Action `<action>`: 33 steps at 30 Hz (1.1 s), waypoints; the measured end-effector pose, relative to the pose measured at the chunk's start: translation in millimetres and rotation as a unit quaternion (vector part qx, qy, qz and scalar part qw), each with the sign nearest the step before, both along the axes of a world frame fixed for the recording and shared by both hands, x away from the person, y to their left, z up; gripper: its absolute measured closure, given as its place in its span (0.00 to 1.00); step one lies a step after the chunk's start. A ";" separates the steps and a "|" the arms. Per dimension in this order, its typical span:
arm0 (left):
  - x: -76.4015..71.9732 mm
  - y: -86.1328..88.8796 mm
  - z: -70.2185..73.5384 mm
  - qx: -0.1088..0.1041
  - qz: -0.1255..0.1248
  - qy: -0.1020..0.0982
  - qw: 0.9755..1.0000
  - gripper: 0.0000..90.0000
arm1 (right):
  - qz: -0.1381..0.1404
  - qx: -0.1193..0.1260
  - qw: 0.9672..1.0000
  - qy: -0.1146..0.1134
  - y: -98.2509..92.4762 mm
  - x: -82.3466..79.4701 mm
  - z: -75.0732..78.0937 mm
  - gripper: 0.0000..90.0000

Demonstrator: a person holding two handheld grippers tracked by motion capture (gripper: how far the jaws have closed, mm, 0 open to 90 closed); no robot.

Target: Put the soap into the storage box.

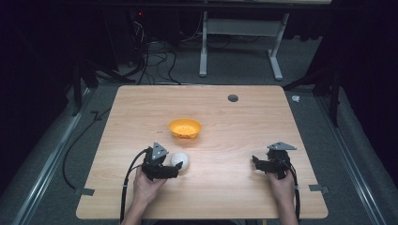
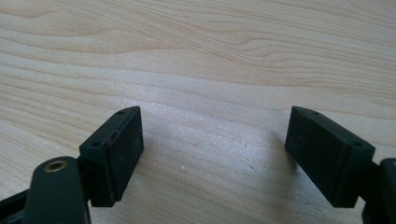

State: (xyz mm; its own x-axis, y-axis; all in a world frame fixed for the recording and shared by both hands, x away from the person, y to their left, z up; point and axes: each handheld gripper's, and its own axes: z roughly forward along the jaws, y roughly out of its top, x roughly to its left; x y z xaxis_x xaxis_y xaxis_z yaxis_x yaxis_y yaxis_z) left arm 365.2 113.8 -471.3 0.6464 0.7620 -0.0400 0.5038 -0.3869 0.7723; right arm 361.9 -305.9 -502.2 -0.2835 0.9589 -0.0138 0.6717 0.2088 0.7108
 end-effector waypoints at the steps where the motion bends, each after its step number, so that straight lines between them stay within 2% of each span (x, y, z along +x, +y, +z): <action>1: 0.7 -1.0 -0.8 0.003 -0.002 0.002 1.000 0.18 | 0.000 0.000 1.000 0.000 0.0 0.0 0.0 0.23; 21: 10.6 -22.1 -19.2 0.032 -0.018 0.029 0.999 0.18 | 0.000 0.000 1.000 0.000 0.0 0.0 0.0 0.23; 28: 14.0 -26.7 -25.4 0.050 -0.013 0.039 0.998 0.20 | 0.000 0.000 1.000 0.000 0.0 0.0 0.0 0.22; 33: 14.2 -28.5 -26.7 0.055 -0.012 0.043 0.998 0.21 | 0.000 0.000 1.000 0.000 0.0 0.0 0.0 0.22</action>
State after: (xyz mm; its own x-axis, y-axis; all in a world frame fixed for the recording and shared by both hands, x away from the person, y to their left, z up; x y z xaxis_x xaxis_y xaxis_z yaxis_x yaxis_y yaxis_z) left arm 379.4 85.3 -498.0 0.6623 0.7491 -0.0132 0.5558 -0.4794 0.6792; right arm 361.9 -305.9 -502.2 -0.2836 0.9588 -0.0139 0.6717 0.2090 0.7108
